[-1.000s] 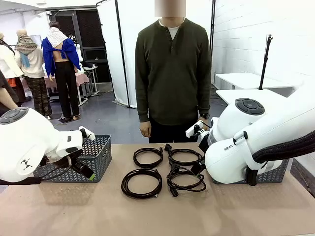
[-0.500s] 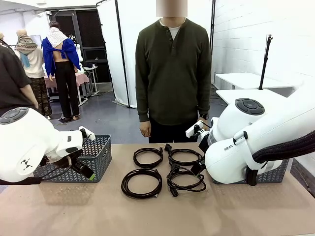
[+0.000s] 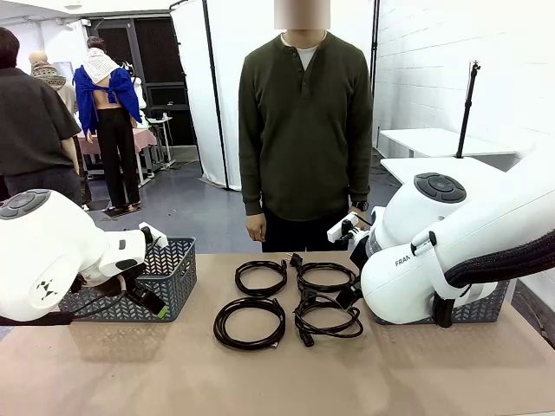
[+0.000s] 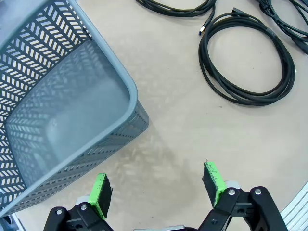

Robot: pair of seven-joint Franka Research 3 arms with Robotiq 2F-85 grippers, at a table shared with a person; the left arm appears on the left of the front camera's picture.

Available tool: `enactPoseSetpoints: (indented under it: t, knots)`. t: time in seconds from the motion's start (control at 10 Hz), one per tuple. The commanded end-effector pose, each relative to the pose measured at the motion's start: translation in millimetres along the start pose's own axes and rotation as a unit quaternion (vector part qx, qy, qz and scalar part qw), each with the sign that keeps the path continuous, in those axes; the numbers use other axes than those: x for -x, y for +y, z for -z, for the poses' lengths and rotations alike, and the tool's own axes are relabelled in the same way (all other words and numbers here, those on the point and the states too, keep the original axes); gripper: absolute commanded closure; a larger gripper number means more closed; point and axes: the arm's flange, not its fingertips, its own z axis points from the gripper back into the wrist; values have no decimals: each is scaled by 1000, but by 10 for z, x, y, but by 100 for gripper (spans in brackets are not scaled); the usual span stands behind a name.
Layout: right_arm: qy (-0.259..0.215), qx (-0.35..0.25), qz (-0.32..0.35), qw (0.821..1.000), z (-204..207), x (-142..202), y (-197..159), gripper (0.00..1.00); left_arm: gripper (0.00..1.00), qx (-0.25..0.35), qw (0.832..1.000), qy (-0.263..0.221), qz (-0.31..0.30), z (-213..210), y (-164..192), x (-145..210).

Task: Organize the cables according to human instructions.
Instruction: Pick up a bundle of cables and place it in the basket indicated by the human.

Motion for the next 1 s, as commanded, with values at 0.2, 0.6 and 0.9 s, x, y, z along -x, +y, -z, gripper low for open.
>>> enactPoseSetpoints:
  t: [0.2,0.6,0.9]
  knots:
    - [-6,-10,-9,1000,-86,-45,-31,0,0,4,1000,-20,19,-124,-14,-13]
    - [-26,-56,-44,997,-510,-187,-272,0,0,26,996,-51,74,-524,54,-77]
    - [-43,-121,-90,988,-779,-227,-509,0,0,79,987,-85,108,-813,208,-106]
